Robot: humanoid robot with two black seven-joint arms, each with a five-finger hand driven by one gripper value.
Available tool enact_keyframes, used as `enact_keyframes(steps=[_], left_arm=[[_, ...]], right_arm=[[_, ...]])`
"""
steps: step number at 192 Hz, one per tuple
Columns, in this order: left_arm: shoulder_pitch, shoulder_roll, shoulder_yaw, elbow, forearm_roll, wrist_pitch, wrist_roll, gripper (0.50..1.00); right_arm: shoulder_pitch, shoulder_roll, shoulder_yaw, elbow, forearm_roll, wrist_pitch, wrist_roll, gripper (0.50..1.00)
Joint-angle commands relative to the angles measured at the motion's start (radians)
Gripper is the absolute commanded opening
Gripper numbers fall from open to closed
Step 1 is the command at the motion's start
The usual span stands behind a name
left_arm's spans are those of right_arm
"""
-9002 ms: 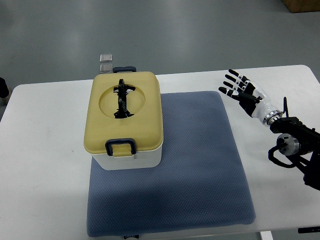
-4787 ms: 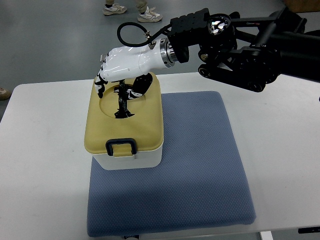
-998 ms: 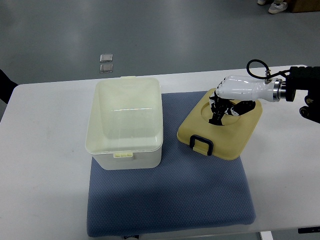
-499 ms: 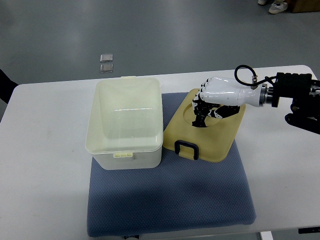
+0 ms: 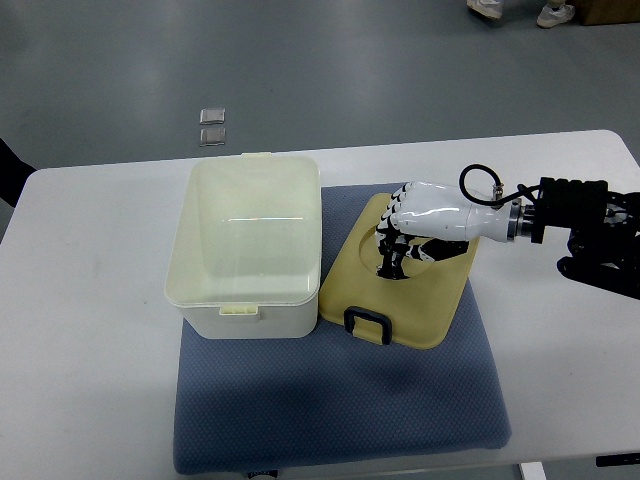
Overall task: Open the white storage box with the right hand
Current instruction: 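Lower the held lid onto the blue mat beside the box, then open the right hand and release the lid handle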
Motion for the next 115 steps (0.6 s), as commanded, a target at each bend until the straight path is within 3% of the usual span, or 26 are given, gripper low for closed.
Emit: enact_keyframes(steps=[1, 5, 10, 28, 77, 115], left_arm=[[0.0, 0.0, 0.0, 0.0, 0.0, 0.0, -0.001, 1.0], [0.0, 0.0, 0.0, 0.0, 0.0, 0.0, -0.001, 1.0], [0.0, 0.0, 0.0, 0.0, 0.0, 0.0, -0.001, 1.0], [0.0, 0.0, 0.0, 0.0, 0.0, 0.0, -0.001, 1.0], [0.0, 0.0, 0.0, 0.0, 0.0, 0.0, -0.001, 1.0], [0.0, 0.0, 0.0, 0.0, 0.0, 0.0, -0.001, 1.0]], right_arm=[[-0.002, 0.027, 0.001, -0.009, 0.003, -0.018, 0.0, 0.727], [-0.005, 0.031, 0.001, -0.01, 0.003, -0.018, 0.0, 0.782], [-0.008, 0.031, 0.001, -0.01, 0.003, -0.018, 0.0, 0.815], [-0.022, 0.031, 0.001, -0.019, 0.001, -0.018, 0.0, 0.864], [-0.019, 0.008, 0.002, -0.05, 0.009, -0.018, 0.0, 0.866], [-0.007, -0.078, 0.012, -0.052, 0.018, -0.009, 0.0, 0.864]])
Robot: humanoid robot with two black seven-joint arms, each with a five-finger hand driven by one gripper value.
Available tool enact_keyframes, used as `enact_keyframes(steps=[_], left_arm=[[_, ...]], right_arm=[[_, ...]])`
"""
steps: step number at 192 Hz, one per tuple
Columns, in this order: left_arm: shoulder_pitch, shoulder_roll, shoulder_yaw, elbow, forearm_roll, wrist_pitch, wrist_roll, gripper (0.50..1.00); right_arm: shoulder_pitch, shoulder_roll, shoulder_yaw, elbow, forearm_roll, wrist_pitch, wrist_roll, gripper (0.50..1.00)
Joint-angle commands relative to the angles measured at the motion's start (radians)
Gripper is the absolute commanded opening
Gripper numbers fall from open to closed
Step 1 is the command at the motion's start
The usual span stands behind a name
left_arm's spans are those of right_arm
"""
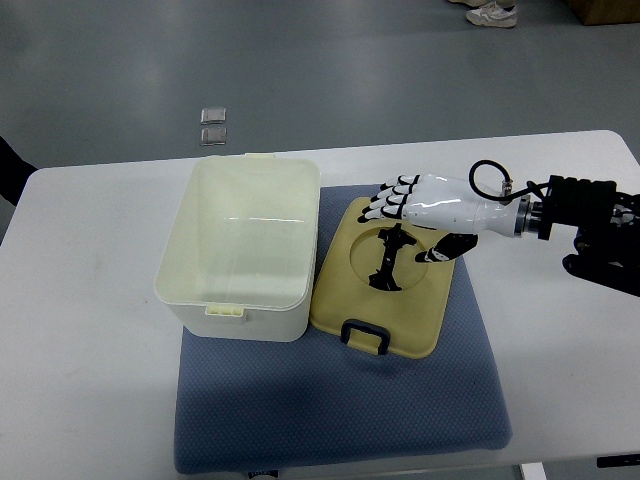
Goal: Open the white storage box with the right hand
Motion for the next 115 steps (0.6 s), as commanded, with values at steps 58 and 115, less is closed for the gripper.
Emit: enact_keyframes(steps=[58, 115], left_arm=[[0.0, 0.0, -0.002, -0.001, 0.0, 0.0, 0.0, 1.0], [0.0, 0.0, -0.002, -0.001, 0.0, 0.0, 0.0, 1.0]], right_arm=[[0.002, -0.119, 0.072, 0.012, 0.264, 0.074, 0.0, 0.86], [-0.067, -0.113, 0.29, 0.011, 0.902, 0.37, 0.0, 0.86]])
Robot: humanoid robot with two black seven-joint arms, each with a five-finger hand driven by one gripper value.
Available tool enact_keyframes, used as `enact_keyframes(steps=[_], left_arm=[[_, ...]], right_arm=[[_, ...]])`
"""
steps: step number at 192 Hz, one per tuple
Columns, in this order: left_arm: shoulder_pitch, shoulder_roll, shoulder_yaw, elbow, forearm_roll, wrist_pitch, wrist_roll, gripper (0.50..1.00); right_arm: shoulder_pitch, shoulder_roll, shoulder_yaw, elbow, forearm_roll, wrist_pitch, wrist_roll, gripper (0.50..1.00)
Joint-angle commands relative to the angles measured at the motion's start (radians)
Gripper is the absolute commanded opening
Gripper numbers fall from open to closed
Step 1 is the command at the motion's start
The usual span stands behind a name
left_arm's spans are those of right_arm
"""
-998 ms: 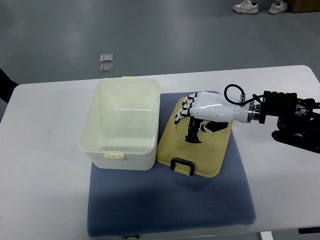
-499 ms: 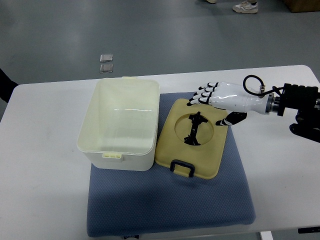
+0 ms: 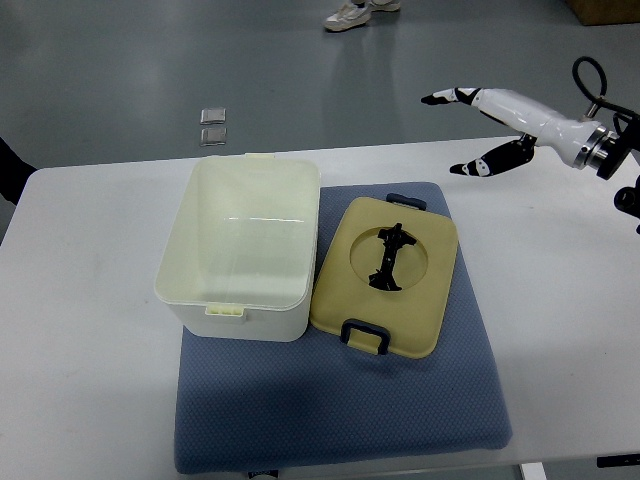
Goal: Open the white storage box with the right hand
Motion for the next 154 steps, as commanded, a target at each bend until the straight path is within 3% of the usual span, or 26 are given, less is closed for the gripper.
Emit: enact_keyframes(steps=[1, 30, 56, 76, 92, 101, 154], left_arm=[[0.0, 0.0, 0.0, 0.0, 0.0, 0.0, 0.0, 1.0], [0.0, 0.0, 0.001, 0.0, 0.0, 0.0, 0.0, 1.0], [0.0, 0.0, 0.001, 0.0, 0.0, 0.0, 0.0, 1.0], [0.0, 0.0, 0.001, -0.001, 0.0, -0.001, 0.0, 1.0], [0.0, 0.0, 0.001, -0.001, 0.0, -0.003, 0.0, 1.0], [0.0, 0.0, 0.001, -0.001, 0.0, -0.003, 0.0, 1.0], [0.0, 0.0, 0.001, 0.0, 0.0, -0.006, 0.0, 1.0]], right_arm=[[-0.043, 0.009, 0.056, -0.002, 0.239, 0.069, 0.0, 0.86], [-0.087, 0.057, 0.076, -0.008, 0.477, 0.078, -0.003, 0.862], [-0.122, 0.09, 0.08, -0.014, 0.681, 0.109, -0.097, 0.864], [-0.135, 0.117, 0.08, -0.014, 0.773, 0.143, -0.134, 0.868], [-0.158, 0.126, 0.08, -0.014, 0.825, 0.163, -0.149, 0.87], [-0.17, 0.141, 0.08, -0.015, 0.859, 0.169, -0.157, 0.907], [-0.22, 0.173, 0.164, -0.028, 0.885, 0.167, -0.157, 0.924]])
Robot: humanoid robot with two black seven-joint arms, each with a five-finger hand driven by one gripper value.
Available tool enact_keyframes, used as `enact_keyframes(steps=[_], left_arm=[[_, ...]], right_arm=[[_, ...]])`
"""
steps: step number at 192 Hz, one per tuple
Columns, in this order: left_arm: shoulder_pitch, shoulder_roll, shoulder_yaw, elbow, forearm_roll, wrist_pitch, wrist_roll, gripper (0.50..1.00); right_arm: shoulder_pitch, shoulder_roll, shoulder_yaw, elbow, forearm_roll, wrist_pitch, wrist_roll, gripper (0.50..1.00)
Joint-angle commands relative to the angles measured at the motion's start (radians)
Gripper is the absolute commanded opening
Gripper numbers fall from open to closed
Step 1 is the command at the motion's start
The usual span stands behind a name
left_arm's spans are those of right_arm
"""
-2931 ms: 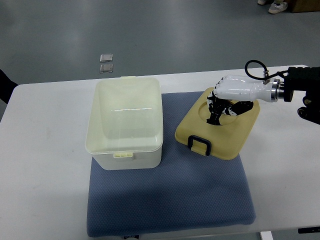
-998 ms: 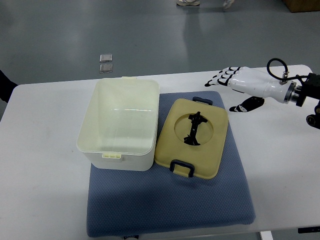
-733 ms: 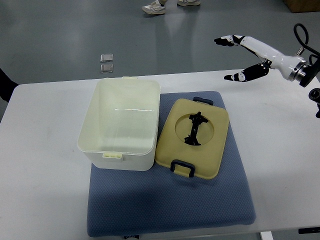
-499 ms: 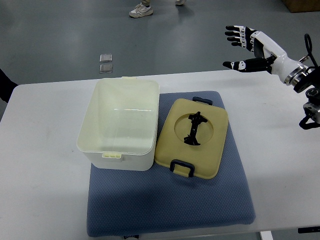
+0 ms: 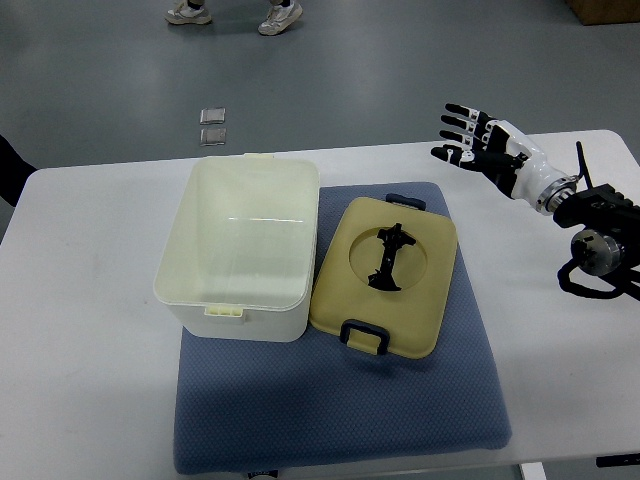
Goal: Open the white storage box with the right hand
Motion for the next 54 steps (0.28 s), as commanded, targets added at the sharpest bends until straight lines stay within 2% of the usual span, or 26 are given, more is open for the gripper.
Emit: enact_keyframes(steps=[1, 54], left_arm=[[0.0, 0.0, 0.0, 0.002, 0.0, -0.001, 0.0, 1.0], [0.0, 0.0, -0.002, 0.002, 0.0, -0.003, 0.0, 1.0]], right_arm=[[-0.034, 0.017, 0.056, -0.005, 0.0, -0.002, 0.003, 0.924], [-0.097, 0.044, 0.16, -0.008, -0.005, -0.005, 0.009, 0.924]])
